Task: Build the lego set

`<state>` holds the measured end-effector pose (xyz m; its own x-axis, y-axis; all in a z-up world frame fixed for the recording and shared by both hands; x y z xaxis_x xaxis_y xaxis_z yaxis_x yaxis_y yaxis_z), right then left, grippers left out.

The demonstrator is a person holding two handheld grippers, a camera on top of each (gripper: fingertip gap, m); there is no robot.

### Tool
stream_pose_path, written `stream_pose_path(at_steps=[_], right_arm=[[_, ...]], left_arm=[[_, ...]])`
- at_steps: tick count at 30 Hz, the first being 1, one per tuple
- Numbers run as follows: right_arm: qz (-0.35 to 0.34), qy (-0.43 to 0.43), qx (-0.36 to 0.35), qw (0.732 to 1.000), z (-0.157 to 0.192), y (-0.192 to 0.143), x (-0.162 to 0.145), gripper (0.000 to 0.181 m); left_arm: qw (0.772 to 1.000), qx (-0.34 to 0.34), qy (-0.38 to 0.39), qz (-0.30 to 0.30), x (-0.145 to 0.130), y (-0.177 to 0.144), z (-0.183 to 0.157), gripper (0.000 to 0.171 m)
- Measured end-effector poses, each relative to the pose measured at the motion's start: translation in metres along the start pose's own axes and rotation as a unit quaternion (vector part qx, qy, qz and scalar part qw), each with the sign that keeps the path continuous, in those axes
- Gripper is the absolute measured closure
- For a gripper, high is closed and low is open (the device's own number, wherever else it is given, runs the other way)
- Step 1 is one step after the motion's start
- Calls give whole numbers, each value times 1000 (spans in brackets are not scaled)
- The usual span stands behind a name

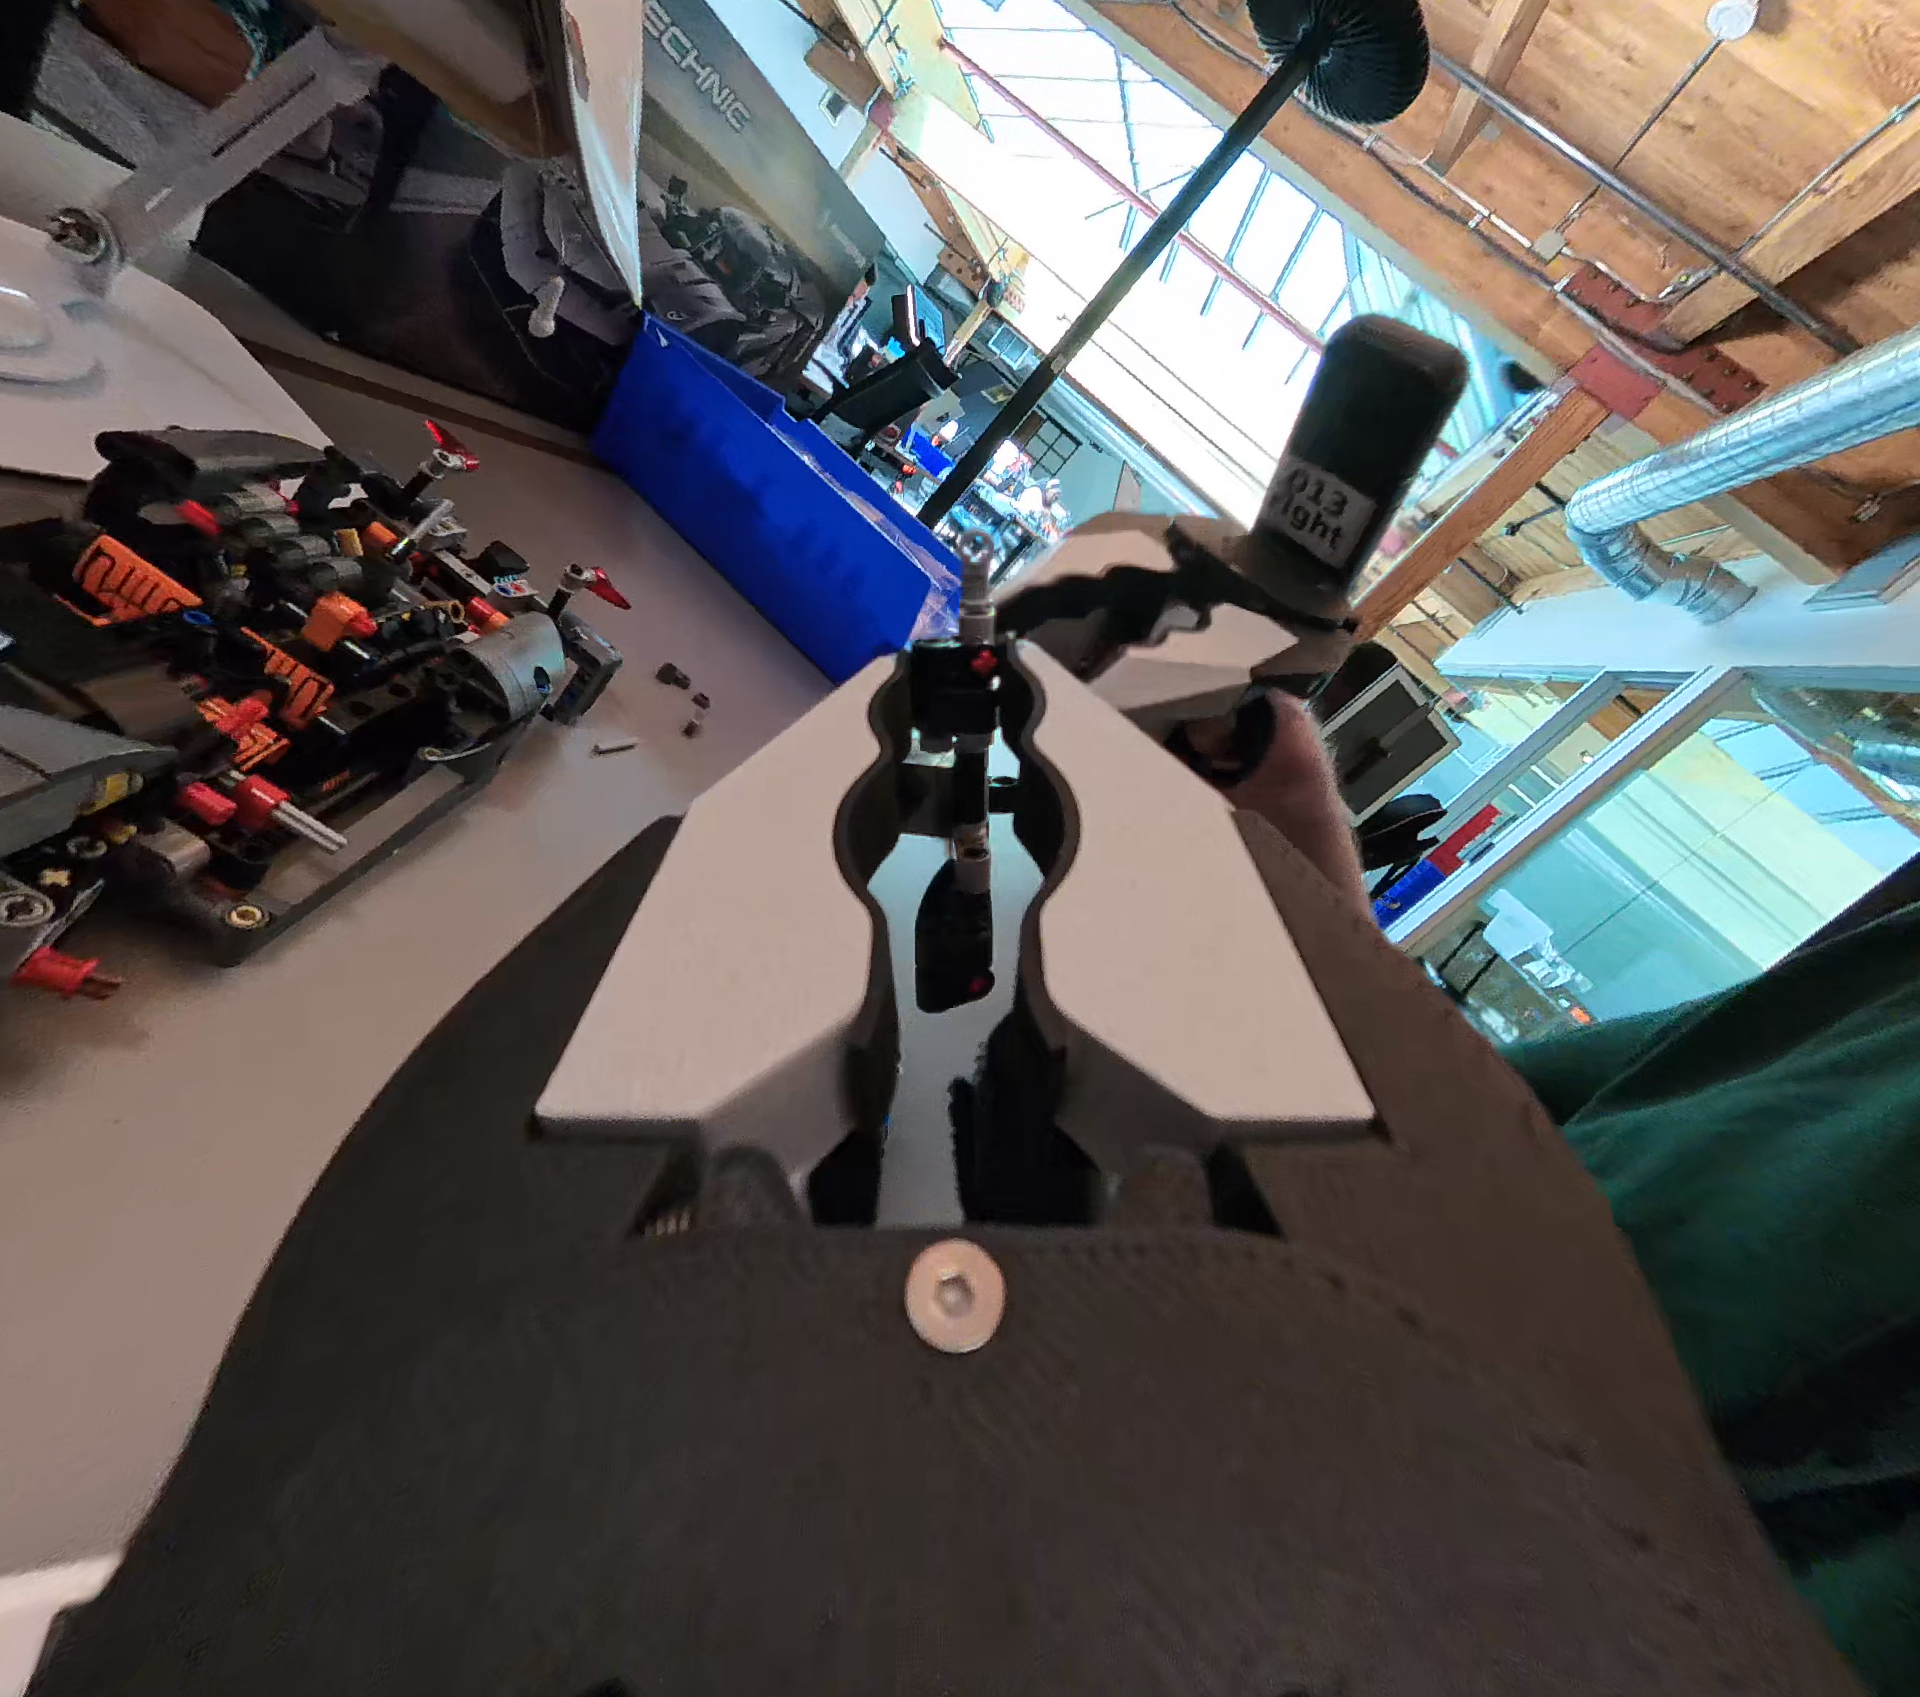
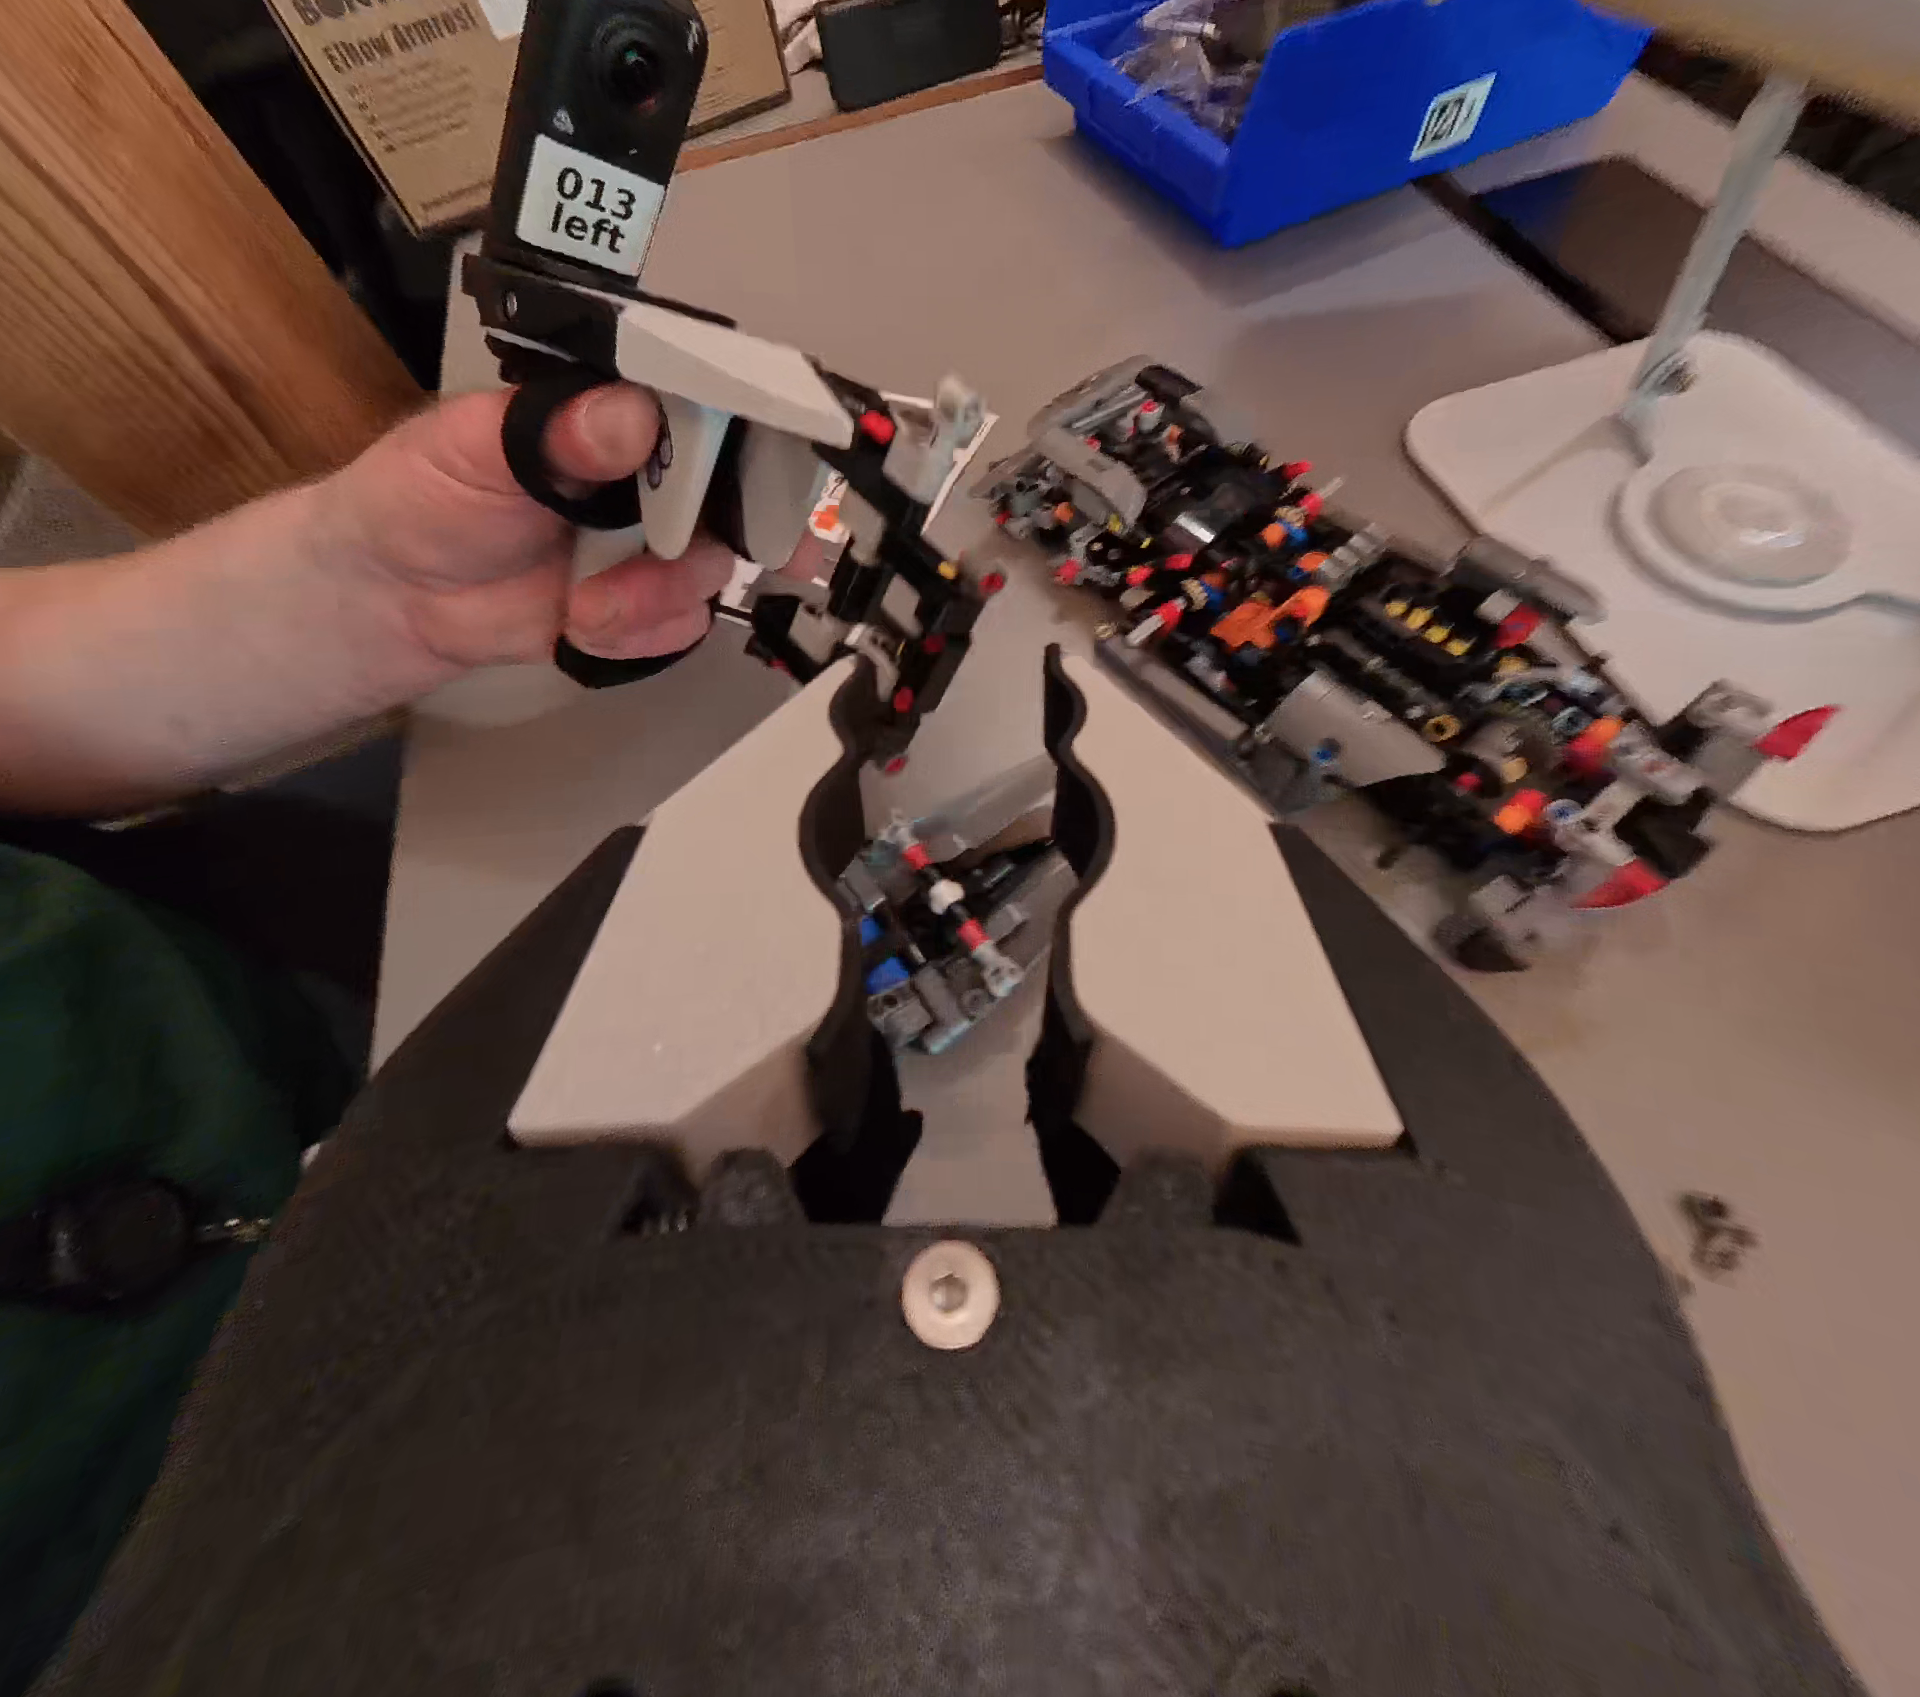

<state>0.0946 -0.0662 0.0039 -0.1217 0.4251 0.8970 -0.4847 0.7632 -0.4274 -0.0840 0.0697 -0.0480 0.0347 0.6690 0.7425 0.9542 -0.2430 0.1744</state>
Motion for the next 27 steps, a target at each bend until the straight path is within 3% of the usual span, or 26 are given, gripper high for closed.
stream_pose_path(at_steps=[7,11,13,19,22,27], right_arm=[[-74,154,111,979,-6,14,-27,135],[-113,191,137,965,-13,20,-29,169],[-111,196,156,962,-19,19,-28,171],[-29,158,173,972,-33,13,-16,173],[63,126,181,973,-45,14,-8,173],[208,77,222,949,-60,31,2,174]], left_arm=[[1000,-16,-10,-19,4,7,1,158],[999,-27,-21,-21,0,13,2,158],[999,-29,-29,-25,-1,14,3,158],[1000,0,-4,13,-6,9,9,155],[997,45,42,48,-4,2,9,150],[984,97,81,125,-11,-2,11,139]])
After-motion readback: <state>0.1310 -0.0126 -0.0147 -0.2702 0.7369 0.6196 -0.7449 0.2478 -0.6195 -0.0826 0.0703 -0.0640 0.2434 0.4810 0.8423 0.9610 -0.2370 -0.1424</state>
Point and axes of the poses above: each gripper's, where its closed fingertips meet, y out along the fingers, x out of its top, z = x × y across the jaws, the point moved 10 cm from there along -y, back along the fingers
